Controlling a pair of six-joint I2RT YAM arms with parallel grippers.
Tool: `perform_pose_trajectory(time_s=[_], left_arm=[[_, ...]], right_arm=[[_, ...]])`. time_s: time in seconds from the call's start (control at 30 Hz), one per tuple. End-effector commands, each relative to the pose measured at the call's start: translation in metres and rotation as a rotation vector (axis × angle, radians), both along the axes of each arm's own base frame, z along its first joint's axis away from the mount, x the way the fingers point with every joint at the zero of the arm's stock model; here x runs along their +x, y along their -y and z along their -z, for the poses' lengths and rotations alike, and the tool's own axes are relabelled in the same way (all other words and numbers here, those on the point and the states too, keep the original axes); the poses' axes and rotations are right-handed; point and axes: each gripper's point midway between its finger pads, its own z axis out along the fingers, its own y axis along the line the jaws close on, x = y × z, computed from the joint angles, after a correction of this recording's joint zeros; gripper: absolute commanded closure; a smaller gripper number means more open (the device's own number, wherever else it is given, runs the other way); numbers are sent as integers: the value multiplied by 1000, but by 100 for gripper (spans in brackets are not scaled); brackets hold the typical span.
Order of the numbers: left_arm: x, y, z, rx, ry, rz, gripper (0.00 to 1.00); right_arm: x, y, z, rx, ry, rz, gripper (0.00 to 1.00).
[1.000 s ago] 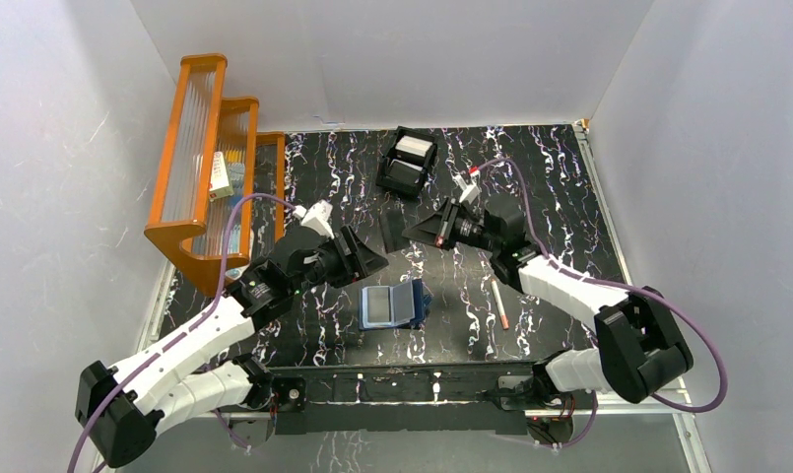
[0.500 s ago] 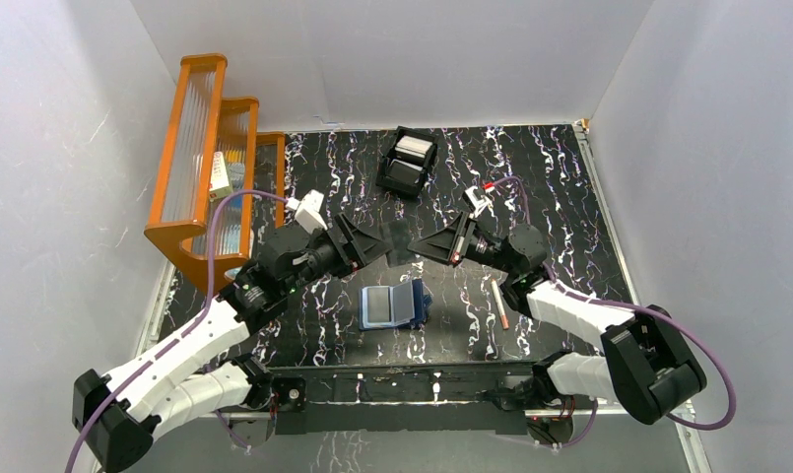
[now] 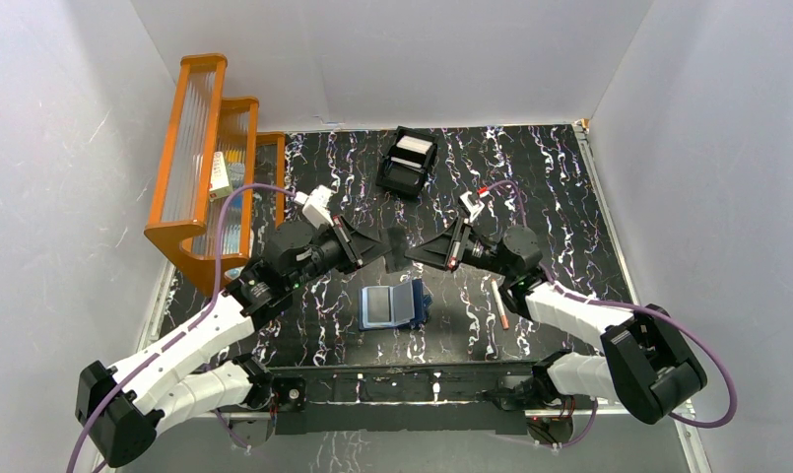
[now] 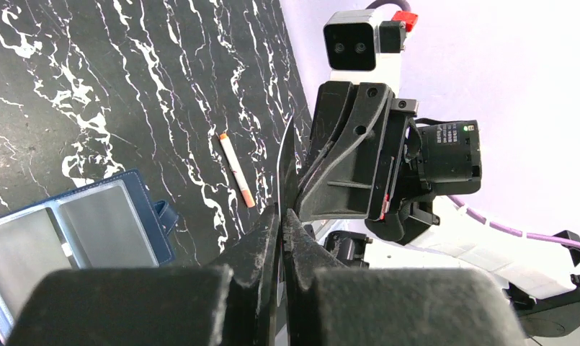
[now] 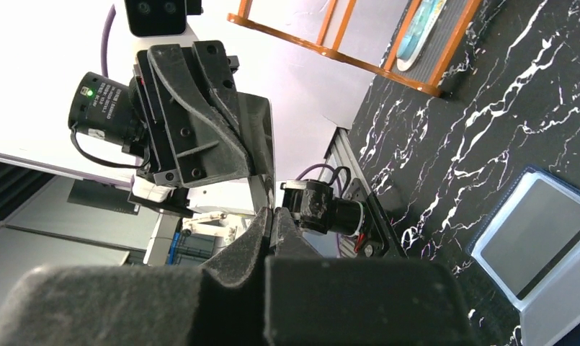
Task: Put the credit cards into the card holder
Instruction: Pick up the credit card from the storage box, then insert the credit card into the card holder.
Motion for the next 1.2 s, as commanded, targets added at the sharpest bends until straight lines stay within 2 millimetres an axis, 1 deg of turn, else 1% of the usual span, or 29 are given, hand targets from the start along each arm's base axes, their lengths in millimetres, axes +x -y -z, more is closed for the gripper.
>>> perform_pose_trajectory(time_s=[0.0, 0.03, 0.13, 0.2, 0.23, 0.33, 0.37, 0.47, 0.53, 0.63, 0.73, 0.83, 0.9, 1.03, 1.17], left_arm=[[-3, 0, -14, -24, 50, 18, 100], [-4, -2, -11, -12, 40, 10, 100], [-2, -15, 9, 61, -10, -45, 100], [-2, -24, 26, 117, -49, -79, 100], [-2, -27, 34, 147, -63, -88, 100], [-4, -33, 62, 249, -97, -80, 100], [-6, -34, 71, 272, -111, -70, 100], [-12, -31, 92, 300, -149, -30, 100], [-15, -28, 103, 305, -172, -12, 100], [-16, -24, 116, 311, -198, 10, 100], [-19, -21, 129, 324, -224, 31, 100], [-22, -18, 139, 327, -242, 55, 100], [-23, -17, 144, 318, -244, 67, 100], [-24, -16, 156, 331, -258, 73, 100], [-24, -15, 169, 353, -277, 87, 100]], right_arm=[[-7, 0, 3, -36, 40, -9, 95], [-6, 1, 6, -51, 36, 0, 90], [0, 3, 18, -121, 22, 41, 72], [7, 5, 32, -210, 12, 88, 57], [9, 6, 43, -274, 8, 117, 52], [16, 13, 69, -452, 32, 205, 47], [21, 16, 78, -508, 37, 239, 46], [25, 24, 101, -660, 43, 277, 44], [26, 25, 113, -734, 50, 279, 44], [23, 20, 129, -826, 58, 246, 44], [18, 10, 141, -903, 76, 203, 47], [14, 7, 159, -981, 71, 162, 50], [11, 9, 171, -1035, 66, 143, 54], [8, 19, 193, -1128, 45, 134, 64], [7, 28, 207, -1163, 36, 151, 74]])
